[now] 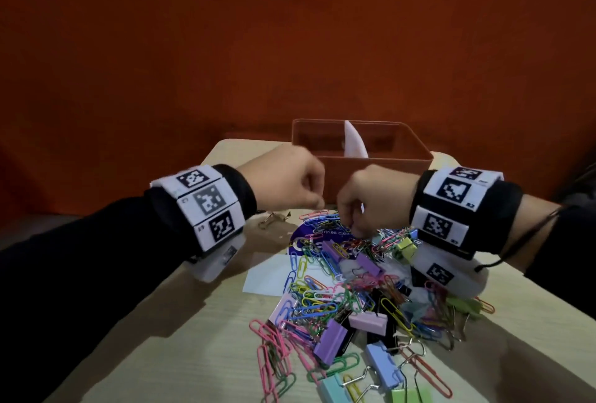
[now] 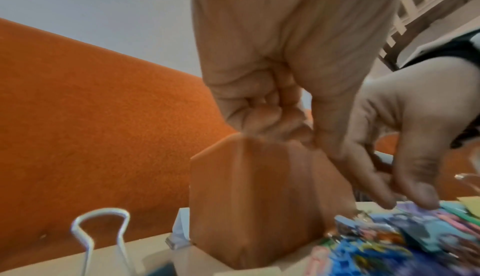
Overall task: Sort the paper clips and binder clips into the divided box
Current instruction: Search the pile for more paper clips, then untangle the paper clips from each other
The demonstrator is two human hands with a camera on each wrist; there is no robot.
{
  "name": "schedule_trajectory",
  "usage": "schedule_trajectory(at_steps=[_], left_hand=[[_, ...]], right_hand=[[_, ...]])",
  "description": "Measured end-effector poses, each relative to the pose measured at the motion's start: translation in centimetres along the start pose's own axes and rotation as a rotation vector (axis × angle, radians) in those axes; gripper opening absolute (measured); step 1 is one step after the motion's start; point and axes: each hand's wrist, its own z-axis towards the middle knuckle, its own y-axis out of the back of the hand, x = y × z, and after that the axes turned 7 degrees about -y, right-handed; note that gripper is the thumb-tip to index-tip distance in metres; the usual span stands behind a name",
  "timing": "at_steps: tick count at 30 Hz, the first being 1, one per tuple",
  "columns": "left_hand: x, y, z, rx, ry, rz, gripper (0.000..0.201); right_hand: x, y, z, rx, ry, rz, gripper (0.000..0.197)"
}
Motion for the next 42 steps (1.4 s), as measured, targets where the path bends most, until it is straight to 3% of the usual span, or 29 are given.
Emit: schedule_trajectory(at_steps=[3,6,12,18,24,31,36,42], left_hand=[[0.2,-1.2,-0.9,0.239,0.030,0.104,0.022],[0.2,-1.6,-1.1,0.319,0.043,0.144,0.037],[-0.3,-1.6,-0.9,0.349,0.006,0.163,0.020],[-0.7,-1.9,-0.7,0.336,-0.068,0.227,0.005],[-0.7,-1.3,-0.8,0.343,-0.050,0.206,0.005],[-0.9,-1.0,-2.1,0.461,0.004,0.155,0.032],[-1.1,-1.3,-1.9,0.420,-0.003,0.173,0.019],[-1.2,-1.2,-1.7,0.416,-0.017,0.175,0.009]], right_hand=[[0.3,-0.4,-0.1,0.102,-0.012,-0.079,0.031],[0.7,-0.6,0.0,0.146,0.015,-0.147,0.039],[1.1,-0.9,0.6,0.129,0.048,-0.138,0.020],[1.4,-0.9,0.7,0.133,0.064,-0.077,0.018],[1.5,-1.1,0.3,0.117,0.064,-0.042,0.020],[-0.6,-0.2,-0.6,-0.005,0.003,0.099,0.036],[-1.8,-0.2,-0.9,0.047,-0.061,0.204,0.032],[-1.2,-1.4,-1.4,0.030,-0.044,0.091,0.016]])
